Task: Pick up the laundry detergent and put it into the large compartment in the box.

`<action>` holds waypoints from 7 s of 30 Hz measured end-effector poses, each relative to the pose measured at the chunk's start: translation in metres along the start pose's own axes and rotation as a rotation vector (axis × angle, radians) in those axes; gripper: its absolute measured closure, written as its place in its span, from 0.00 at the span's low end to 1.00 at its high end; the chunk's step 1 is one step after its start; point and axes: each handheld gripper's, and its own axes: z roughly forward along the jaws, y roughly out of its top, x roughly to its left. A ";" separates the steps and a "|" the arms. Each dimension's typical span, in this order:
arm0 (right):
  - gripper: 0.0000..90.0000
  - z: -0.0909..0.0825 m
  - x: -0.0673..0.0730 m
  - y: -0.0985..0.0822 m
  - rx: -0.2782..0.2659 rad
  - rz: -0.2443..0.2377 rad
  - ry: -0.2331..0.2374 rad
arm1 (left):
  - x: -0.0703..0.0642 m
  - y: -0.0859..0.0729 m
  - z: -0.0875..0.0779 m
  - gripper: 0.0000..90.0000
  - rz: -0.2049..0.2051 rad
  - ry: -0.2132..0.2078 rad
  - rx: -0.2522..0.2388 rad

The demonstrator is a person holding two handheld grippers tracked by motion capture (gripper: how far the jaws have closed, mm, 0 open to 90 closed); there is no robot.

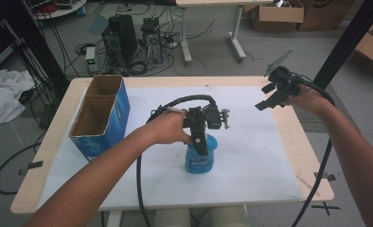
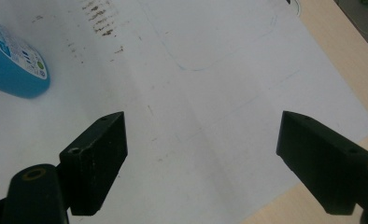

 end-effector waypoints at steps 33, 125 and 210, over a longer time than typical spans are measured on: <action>0.18 0.001 -0.001 -0.003 -0.013 0.009 0.015 | 0.003 0.000 0.021 0.26 0.019 -0.003 0.029; 0.19 0.003 0.008 0.008 -0.017 -0.024 0.044 | 0.054 -0.126 -0.258 0.42 -1.100 0.386 -0.140; 0.19 0.010 0.005 0.003 0.014 -0.004 0.027 | 0.076 -0.269 -0.074 0.42 -1.404 0.357 -0.033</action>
